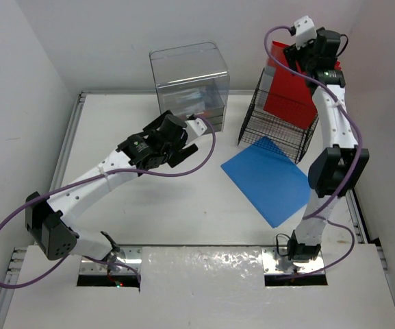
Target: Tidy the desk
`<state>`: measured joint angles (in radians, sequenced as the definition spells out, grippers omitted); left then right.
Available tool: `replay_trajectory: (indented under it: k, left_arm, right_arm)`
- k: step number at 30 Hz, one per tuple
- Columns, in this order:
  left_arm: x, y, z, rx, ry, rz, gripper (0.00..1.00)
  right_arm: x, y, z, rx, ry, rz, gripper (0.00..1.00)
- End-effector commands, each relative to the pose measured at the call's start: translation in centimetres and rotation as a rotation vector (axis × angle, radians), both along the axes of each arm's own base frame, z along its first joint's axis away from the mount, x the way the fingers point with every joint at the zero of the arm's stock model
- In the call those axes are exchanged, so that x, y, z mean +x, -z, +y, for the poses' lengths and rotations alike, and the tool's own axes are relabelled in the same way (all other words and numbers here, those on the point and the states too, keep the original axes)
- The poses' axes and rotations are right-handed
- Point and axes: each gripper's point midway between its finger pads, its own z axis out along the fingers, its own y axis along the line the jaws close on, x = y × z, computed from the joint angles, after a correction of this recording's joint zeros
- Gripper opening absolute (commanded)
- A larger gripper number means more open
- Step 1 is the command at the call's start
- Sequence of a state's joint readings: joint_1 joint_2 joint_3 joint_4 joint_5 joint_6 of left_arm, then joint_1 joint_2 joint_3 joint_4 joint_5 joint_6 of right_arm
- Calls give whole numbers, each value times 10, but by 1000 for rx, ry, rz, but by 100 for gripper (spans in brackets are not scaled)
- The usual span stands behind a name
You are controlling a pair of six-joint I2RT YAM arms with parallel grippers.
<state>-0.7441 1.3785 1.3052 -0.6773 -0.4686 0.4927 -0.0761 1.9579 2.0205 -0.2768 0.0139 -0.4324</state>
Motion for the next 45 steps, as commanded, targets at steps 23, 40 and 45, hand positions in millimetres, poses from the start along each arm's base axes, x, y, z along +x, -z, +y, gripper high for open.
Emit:
replay_trajectory:
  k: [23, 40, 45]
  left_arm:
    - [6, -9, 17, 33, -44, -86, 100]
    - [10, -10, 13, 34, -49, -79, 100]
    - [12, -7, 12, 39, -44, -75, 100]
  right_arm:
    - [-49, 39, 63, 66, -669, 187, 0]
    - [-31, 73, 46, 95, -592, 241, 16]
    - [-49, 51, 61, 83, -668, 188, 2]
